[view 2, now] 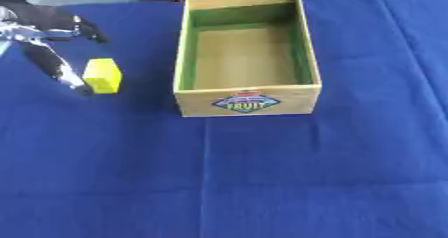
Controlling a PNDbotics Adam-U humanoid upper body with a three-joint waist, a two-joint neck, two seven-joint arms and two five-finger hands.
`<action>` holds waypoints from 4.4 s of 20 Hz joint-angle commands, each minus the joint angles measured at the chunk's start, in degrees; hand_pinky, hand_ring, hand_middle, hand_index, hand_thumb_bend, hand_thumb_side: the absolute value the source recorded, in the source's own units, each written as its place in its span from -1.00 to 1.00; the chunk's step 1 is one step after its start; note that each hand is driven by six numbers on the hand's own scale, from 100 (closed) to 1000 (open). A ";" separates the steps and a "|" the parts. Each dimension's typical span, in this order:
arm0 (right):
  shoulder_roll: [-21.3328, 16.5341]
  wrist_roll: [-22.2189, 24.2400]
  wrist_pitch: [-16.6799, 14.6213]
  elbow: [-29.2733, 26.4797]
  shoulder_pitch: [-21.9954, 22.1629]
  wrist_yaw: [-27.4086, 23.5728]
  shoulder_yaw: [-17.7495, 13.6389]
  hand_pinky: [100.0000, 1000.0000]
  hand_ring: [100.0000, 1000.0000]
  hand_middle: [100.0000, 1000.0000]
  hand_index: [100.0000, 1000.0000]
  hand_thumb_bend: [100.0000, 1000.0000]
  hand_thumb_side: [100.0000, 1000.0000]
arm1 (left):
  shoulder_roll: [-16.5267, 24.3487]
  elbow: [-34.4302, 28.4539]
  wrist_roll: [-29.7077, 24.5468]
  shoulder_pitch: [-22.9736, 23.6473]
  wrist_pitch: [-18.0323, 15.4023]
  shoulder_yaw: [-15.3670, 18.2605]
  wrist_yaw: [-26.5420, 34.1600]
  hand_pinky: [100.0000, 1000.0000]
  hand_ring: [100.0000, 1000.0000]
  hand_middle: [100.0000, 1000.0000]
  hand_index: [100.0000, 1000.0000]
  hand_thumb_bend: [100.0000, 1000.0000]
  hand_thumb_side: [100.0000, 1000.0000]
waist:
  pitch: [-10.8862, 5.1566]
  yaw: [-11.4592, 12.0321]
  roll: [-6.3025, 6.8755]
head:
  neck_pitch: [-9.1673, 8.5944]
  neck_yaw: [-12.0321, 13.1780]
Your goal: Pick up objects on the table and place them in the box.
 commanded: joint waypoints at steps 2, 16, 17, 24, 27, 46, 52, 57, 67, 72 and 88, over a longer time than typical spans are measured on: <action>-0.78 0.03 0.20 -1.07 -0.33 0.60 -0.57 0.28 0.26 -0.04 0.49 -1.00 1.00 | 1.39 -2.26 -2.15 -0.22 -0.92 1.33 0.95 0.34 0.52 0.36 0.76 0.58 0.56 | -0.87 -0.07 -0.39 | -0.64 -0.07; -0.24 0.14 0.40 -1.07 -0.58 0.69 -0.67 0.28 0.27 -0.05 0.49 -1.00 1.00 | -0.02 0.57 -0.05 1.13 -0.35 1.29 -1.90 0.28 0.49 0.38 0.76 0.50 0.44 | -0.20 -0.23 -0.49 | -0.97 -0.04; -0.22 0.13 0.40 -1.07 -0.58 0.70 -0.68 0.28 0.27 -0.05 0.49 -1.00 1.00 | -0.05 0.65 -0.13 1.17 -0.39 1.27 -2.10 0.28 0.48 0.37 0.76 0.48 0.43 | -0.17 -0.25 -0.51 | -1.00 -0.03; 0.00 0.19 0.46 -1.07 -0.62 0.67 -0.70 0.29 0.27 -0.05 0.49 -1.00 1.00 | -0.44 1.47 -0.60 1.48 -0.39 1.28 -2.84 0.22 0.48 0.37 0.77 0.34 0.32 | 0.12 -0.31 -0.64 | -1.25 -0.03; 0.15 0.28 0.58 -1.07 -0.62 0.69 -0.70 0.29 0.27 -0.05 0.49 -1.00 1.00 | -0.64 1.30 0.22 1.45 -0.44 1.44 -2.76 0.15 0.43 0.29 0.72 0.21 0.31 | 0.23 -0.29 -0.68 | -1.37 0.00; 0.44 -0.19 0.77 -1.07 -0.41 0.67 -0.95 0.30 0.27 -0.06 0.49 -1.00 1.00 | -1.36 1.48 11.67 1.18 -0.15 2.24 -3.93 -0.34 -0.06 -0.29 0.18 -0.87 -0.50 | 0.25 -0.17 -0.93 | -1.22 -0.08; 0.27 -0.32 0.83 -1.07 -0.29 0.48 -0.90 0.30 0.27 -0.05 0.49 -1.00 1.00 | -1.29 -0.27 14.44 -0.17 1.07 2.73 -2.62 -0.45 -0.14 -0.38 0.07 -1.00 -0.53 | -0.44 0.08 -0.93 | -0.75 -0.05; 0.06 -0.41 0.86 -1.07 -0.14 0.25 -0.86 0.30 0.28 -0.05 0.49 -1.00 1.00 | -1.72 -2.36 14.21 -1.99 2.13 3.07 -1.04 -0.49 -0.17 -0.42 0.02 -1.00 -0.55 | -1.14 0.26 -0.92 | 0.55 0.13; -0.47 -0.28 0.75 -1.07 -0.35 -0.35 -0.56 0.30 0.28 -0.05 0.49 -1.00 1.00 | -6.31 -5.28 13.89 -8.13 3.43 3.50 -0.98 -0.51 -0.17 -0.44 0.01 -1.00 -0.63 | -1.90 0.14 -0.74 | 1.56 0.17; -0.78 -0.08 0.48 -1.07 -0.91 -0.91 -0.24 0.30 0.28 -0.04 0.49 -1.00 1.00 | -13.03 -5.53 15.08 -13.23 3.67 3.28 -2.69 -0.54 -0.19 -0.47 -0.02 -1.00 -0.67 | -2.17 -0.62 -0.69 | 1.64 1.01; -0.52 0.68 -0.25 -1.07 -3.61 -3.07 0.38 0.30 0.28 -0.03 0.50 -1.00 1.00 | -27.51 -0.42 22.59 -15.91 4.96 3.07 -13.10 -0.58 -0.21 -0.48 -0.04 -1.00 -0.66 | -1.33 -3.65 -0.68 | -0.17 3.67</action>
